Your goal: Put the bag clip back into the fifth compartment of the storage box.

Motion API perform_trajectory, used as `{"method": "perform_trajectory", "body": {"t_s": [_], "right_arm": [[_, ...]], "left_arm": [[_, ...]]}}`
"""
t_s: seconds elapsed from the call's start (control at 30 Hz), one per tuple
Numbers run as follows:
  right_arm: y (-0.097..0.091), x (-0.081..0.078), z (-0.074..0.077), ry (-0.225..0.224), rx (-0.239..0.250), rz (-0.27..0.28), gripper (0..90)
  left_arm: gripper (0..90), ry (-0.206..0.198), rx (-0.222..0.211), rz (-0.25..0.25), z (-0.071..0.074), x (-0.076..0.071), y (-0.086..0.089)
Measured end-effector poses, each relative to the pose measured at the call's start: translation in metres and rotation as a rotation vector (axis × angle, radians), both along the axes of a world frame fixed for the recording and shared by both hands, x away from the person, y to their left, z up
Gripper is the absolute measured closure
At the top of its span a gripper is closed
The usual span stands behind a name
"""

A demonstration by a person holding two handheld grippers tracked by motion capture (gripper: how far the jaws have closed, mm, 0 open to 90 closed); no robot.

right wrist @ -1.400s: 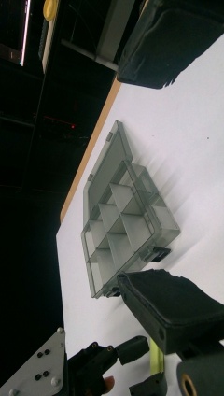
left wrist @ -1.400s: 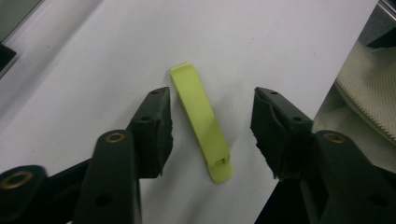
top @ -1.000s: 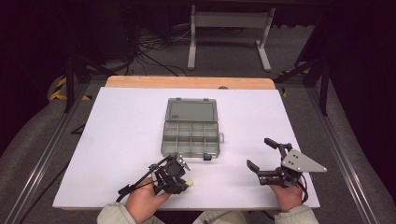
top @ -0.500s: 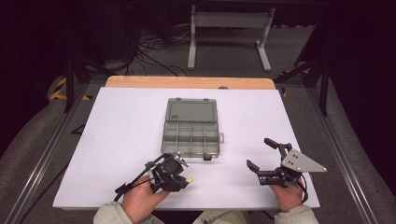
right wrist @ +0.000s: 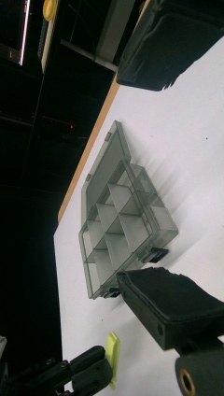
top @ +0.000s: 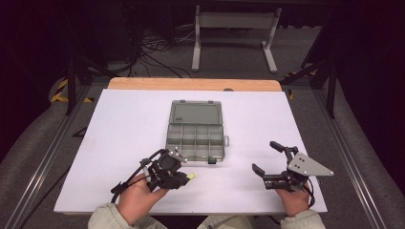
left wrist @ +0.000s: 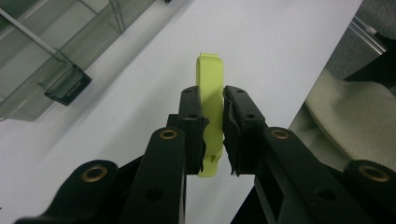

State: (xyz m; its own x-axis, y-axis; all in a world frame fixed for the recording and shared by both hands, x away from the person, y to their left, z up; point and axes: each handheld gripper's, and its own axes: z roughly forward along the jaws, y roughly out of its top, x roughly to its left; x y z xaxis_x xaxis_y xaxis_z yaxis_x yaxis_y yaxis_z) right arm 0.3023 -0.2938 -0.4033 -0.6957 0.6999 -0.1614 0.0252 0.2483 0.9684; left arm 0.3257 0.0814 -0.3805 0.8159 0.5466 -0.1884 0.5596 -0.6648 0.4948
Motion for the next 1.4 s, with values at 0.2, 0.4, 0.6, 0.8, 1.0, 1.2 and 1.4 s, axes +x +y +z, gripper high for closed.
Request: {"method": "perform_trajectory", "body": {"t_s": [0.2,0.4,0.6,0.8,1.0,1.2,1.4], "right_arm": [[0.000,0.000,0.000,0.001,-0.003,-0.002,6.5],[0.000,0.000,0.000,0.001,-0.004,-0.002,6.5],[0.000,0.000,0.000,0.003,-0.003,-0.002,6.5],[0.000,0.001,-0.001,0.006,-0.007,-0.005,6.5],[-0.001,0.001,-0.001,0.005,-0.002,-0.009,6.5],[0.000,0.001,-0.001,0.007,-0.001,-0.009,6.7],[0.000,0.001,-0.001,0.007,-0.001,-0.009,6.6]], "left_arm": [[78.0,-0.005,-0.017,0.024,0.006,0.004,0.007],[78.0,-0.029,-0.039,0.033,0.013,0.005,0.014],[77.9,-0.042,-0.058,0.057,0.019,0.011,0.022],[77.9,-0.058,-0.069,0.076,0.023,0.017,0.027],[77.8,-0.070,-0.093,0.101,0.026,0.027,0.032],[77.9,-0.075,-0.114,0.115,0.027,0.034,0.034],[77.8,-0.081,-0.115,0.132,0.026,0.043,0.036]]}}
